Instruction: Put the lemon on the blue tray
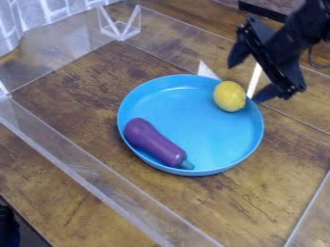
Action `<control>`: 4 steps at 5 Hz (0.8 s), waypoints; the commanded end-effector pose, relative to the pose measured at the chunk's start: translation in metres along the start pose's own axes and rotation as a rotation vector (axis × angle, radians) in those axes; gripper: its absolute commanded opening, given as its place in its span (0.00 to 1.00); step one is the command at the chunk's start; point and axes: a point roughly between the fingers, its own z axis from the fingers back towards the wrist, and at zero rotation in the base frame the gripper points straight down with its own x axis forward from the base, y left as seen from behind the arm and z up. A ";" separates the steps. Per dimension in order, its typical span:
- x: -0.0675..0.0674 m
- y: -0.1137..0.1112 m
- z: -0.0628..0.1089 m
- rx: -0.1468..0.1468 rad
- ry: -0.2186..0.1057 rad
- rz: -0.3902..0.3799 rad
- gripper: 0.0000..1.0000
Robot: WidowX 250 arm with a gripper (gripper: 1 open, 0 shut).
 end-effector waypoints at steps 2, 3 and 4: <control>0.017 0.013 0.008 -0.005 -0.047 0.049 1.00; 0.011 0.016 0.000 -0.007 -0.061 0.013 0.00; 0.014 0.015 0.005 -0.014 -0.086 -0.018 0.00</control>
